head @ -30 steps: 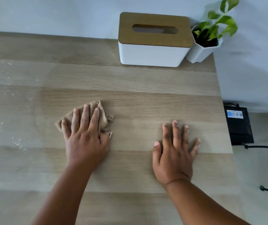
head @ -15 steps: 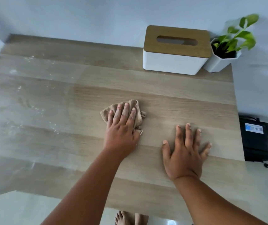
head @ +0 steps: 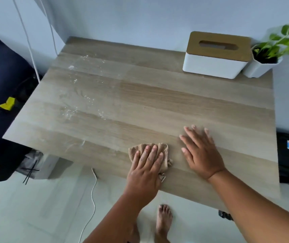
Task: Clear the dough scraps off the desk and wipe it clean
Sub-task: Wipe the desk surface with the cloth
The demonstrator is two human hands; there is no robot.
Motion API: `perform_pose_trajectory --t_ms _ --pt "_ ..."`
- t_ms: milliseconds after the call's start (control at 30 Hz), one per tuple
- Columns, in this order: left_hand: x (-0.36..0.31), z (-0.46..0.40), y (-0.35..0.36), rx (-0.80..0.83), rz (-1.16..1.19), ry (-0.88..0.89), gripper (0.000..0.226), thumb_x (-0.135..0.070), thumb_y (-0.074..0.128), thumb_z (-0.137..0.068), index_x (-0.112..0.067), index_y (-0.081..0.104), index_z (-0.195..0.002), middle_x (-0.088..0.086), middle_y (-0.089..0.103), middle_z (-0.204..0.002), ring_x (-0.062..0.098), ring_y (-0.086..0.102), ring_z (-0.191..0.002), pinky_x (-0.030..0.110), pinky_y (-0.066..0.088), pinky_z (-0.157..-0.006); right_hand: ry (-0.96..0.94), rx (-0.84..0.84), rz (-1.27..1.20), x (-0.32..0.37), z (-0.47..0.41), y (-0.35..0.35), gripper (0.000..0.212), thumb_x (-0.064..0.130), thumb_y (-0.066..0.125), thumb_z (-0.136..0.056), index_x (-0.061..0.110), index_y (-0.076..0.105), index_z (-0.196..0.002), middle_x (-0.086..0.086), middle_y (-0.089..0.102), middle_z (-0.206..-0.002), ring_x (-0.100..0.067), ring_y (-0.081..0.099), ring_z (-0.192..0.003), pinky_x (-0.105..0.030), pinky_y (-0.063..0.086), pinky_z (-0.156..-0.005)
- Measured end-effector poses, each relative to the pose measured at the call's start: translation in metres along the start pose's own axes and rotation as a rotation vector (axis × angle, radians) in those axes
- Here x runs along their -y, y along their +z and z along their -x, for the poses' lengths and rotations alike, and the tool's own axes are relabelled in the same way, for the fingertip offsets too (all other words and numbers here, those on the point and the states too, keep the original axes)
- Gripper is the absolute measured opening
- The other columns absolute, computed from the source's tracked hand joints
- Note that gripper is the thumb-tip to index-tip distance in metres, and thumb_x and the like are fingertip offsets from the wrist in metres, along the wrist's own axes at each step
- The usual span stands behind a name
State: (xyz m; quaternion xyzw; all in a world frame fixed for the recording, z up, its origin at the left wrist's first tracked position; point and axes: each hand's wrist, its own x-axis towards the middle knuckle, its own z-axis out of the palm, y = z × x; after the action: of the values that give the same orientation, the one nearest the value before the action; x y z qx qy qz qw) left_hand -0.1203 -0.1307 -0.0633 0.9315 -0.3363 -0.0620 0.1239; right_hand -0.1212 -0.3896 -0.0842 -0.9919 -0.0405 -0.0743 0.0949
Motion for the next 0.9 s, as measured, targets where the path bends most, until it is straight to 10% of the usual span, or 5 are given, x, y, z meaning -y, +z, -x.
perform_pose_trajectory --t_ms 300,567,900 --pt "0.053 0.041 -0.004 -0.092 0.014 -0.149 0.059 -0.041 0.056 -0.097 -0.023 0.048 -0.153 0.002 0.03 -0.167 0.025 0.026 -0.156 0.057 0.033 -0.118 0.315 -0.016 -0.028 0.066 -0.046 0.003 0.043 0.037 0.058 -0.087 0.013 0.07 -0.121 -0.013 0.06 -0.138 -0.04 0.053 -0.128 -0.056 0.036 -0.11" --pt "0.15 0.042 -0.038 0.019 -0.064 -0.459 0.084 -0.076 0.028 -0.094 -0.029 0.022 -0.164 0.007 0.008 -0.173 0.031 -0.001 -0.16 0.063 0.006 -0.126 0.715 0.036 -0.117 0.119 -0.112 0.035 0.056 0.039 0.051 -0.095 0.021 0.049 -0.148 -0.005 0.029 -0.167 -0.03 0.016 -0.157 -0.065 0.003 -0.124" --pt "0.165 -0.035 -0.04 0.077 -0.151 -0.271 0.086 -0.08 0.024 -0.093 -0.031 0.022 -0.163 0.013 0.01 -0.173 0.044 0.001 -0.158 0.075 0.004 -0.118 0.797 0.056 0.013 0.127 -0.125 0.049 0.066 0.049 0.035 -0.094 0.023 0.039 -0.154 -0.002 0.021 -0.17 -0.028 0.009 -0.159 -0.071 0.001 -0.121"
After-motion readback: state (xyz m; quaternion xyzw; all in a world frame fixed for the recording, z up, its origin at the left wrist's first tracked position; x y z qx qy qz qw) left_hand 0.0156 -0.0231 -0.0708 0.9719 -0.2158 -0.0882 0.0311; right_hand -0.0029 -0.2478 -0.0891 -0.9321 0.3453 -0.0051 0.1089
